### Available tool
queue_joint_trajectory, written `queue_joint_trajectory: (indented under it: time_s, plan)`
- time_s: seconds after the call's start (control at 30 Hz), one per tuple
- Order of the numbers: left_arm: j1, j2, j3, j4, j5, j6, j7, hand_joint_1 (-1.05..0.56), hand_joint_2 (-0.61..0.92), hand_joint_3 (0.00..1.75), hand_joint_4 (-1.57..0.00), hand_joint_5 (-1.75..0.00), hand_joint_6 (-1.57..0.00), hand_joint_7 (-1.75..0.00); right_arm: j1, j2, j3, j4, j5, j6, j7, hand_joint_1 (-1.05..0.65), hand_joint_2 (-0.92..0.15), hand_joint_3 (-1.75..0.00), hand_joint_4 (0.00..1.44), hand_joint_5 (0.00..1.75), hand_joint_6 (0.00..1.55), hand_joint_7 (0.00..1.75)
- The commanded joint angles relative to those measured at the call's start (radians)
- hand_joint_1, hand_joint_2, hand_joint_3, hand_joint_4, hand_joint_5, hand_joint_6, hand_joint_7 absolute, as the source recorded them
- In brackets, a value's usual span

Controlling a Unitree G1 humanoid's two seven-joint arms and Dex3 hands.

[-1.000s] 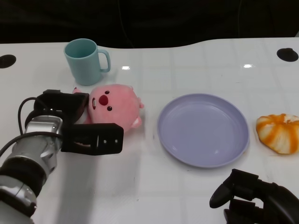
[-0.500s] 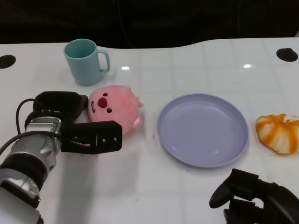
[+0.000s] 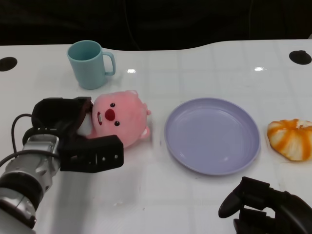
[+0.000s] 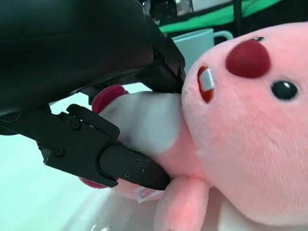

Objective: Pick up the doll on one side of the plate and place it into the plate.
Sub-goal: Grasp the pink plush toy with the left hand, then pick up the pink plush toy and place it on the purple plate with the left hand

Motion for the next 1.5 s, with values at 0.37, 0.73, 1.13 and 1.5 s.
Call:
queue_joint_trajectory:
  time_s: [0.37,0.73,1.13,1.5]
  plan:
    - [0.079,0.044,0.109,-0.179,-0.122,-0.042,-0.036,-0.22,0.73,0.67,-0.88,-1.75,-0.62,-1.75,-0.002,-0.013,-0.008,0.003,-0.003,-0.003,0.006,-0.04,-0.63,-1.13,0.65,1.75,0.50,1.43]
    - [0.105,0.048,0.140,-0.450,-0.113,0.029,-0.145,-0.20,0.64,0.74,-0.90,-1.75,-0.63,-1.75,-0.005,-0.005,0.002,-0.002,-0.004,0.009,-0.002,-0.04,-0.63,-1.13,0.65,1.75,0.49,1.42]
    - [0.058,-0.052,0.129,-0.552,-0.118,0.046,-0.208,-0.24,0.48,1.12,-0.93,-1.75,-0.69,-1.75,-0.008,-0.009,0.006,0.000,-0.005,0.009,0.000,-0.04,-0.64,-1.11,0.64,1.75,0.49,1.42]
    - [-0.067,-0.183,0.061,-0.489,-0.076,0.099,-0.260,-0.30,0.65,0.79,-0.93,-1.75,-0.63,-1.75,-0.007,-0.005,0.027,0.000,-0.010,0.001,-0.004,-0.02,-0.65,-1.12,0.65,1.75,0.49,1.42]
